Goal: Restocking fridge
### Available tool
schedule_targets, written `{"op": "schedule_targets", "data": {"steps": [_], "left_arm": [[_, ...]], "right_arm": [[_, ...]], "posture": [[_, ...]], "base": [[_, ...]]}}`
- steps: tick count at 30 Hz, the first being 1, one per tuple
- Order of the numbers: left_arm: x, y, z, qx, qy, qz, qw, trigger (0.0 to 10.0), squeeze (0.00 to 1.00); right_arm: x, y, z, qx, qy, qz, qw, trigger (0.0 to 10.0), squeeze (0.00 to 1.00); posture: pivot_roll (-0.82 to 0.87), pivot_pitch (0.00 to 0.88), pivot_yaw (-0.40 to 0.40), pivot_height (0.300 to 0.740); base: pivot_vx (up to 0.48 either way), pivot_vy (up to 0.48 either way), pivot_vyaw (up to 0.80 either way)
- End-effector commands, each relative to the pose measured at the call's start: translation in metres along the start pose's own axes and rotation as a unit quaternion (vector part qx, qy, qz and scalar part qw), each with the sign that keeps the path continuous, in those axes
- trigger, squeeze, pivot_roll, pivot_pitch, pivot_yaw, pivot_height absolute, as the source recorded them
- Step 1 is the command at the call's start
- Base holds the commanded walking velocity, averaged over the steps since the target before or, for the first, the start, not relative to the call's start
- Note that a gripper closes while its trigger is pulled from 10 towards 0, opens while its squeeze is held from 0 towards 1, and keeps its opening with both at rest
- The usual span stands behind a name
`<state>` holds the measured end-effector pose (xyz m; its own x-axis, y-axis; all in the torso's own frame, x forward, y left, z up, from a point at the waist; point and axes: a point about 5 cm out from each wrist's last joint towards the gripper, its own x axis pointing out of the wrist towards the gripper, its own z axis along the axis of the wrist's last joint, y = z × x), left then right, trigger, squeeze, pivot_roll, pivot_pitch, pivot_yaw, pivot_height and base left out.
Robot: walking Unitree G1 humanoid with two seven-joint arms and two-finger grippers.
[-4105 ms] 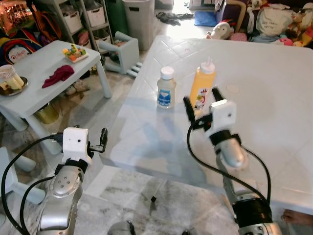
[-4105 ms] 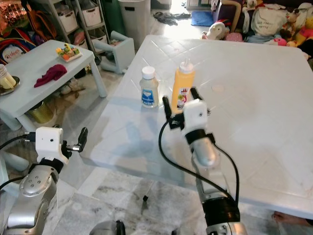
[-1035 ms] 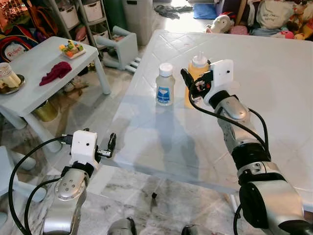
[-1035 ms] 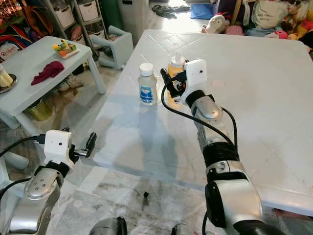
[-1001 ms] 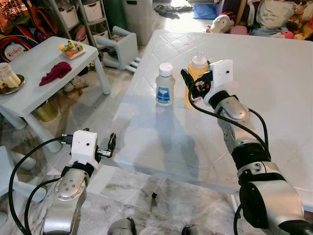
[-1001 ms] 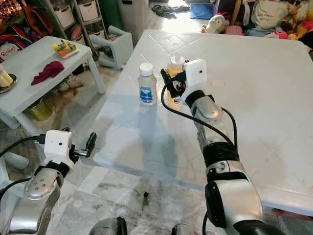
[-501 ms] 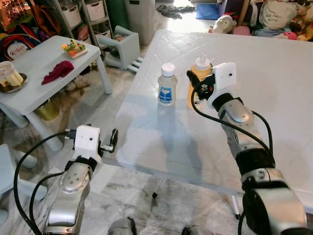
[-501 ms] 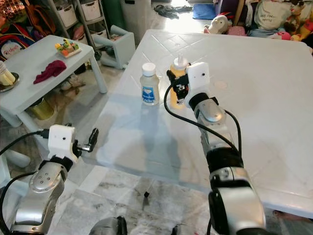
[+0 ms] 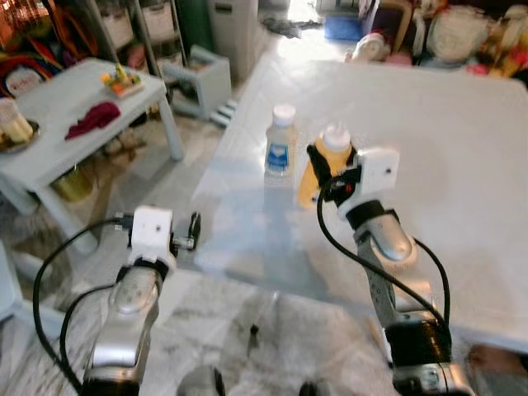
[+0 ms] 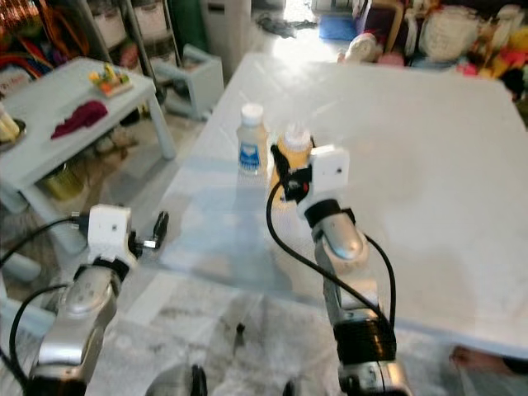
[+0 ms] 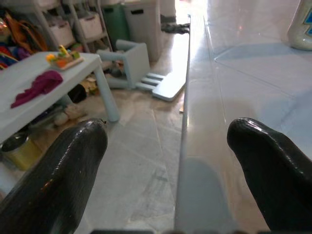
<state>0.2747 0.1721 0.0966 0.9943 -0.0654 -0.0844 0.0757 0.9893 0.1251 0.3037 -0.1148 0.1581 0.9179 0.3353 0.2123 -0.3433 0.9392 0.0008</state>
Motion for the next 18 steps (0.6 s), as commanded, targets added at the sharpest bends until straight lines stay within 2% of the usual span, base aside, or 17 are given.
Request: {"op": "schedule_targets", "data": {"steps": [1, 6, 8, 13, 18], "left_arm": [[-0.001, 0.002, -0.004, 0.002, 0.007, 0.008, 1.0, 10.0, 0.0], [0.0, -0.006, -0.007, -0.002, 0.008, -0.002, 1.0, 10.0, 0.0], [0.002, -0.009, -0.007, -0.004, 0.004, -0.003, 1.0, 10.0, 0.0], [0.004, -0.007, -0.006, -0.005, 0.0, 0.003, 1.0, 10.0, 0.0], [0.002, -0.004, -0.008, -0.002, 0.001, 0.006, 1.0, 10.0, 0.0]], "right_arm": [[-0.006, 0.006, -0.017, 0.015, 0.049, 0.014, 0.999, 10.0, 0.0], [-0.008, 0.014, -0.018, 0.009, 0.061, 0.048, 0.997, 10.0, 0.0], [-0.009, 0.015, -0.02, 0.021, 0.074, 0.048, 0.996, 10.0, 0.0], [-0.015, 0.017, -0.018, 0.028, 0.061, 0.061, 0.996, 10.0, 0.0], [-0.017, 0.021, -0.015, 0.038, 0.049, 0.073, 0.995, 10.0, 0.0]], "posture": [[0.0, 0.003, 0.026, 0.74], [-0.01, 0.0, 0.027, 0.74], [-0.01, 0.0, 0.024, 0.74], [0.0, 0.0, 0.018, 0.74], [0.0, 0.0, 0.019, 0.74]], "base": [[-0.424, 0.0, 0.0], [-0.425, 0.0, 0.0], [-0.426, 0.0, 0.0], [-0.425, 0.0, 0.0], [-0.423, 0.0, 0.79]]}}
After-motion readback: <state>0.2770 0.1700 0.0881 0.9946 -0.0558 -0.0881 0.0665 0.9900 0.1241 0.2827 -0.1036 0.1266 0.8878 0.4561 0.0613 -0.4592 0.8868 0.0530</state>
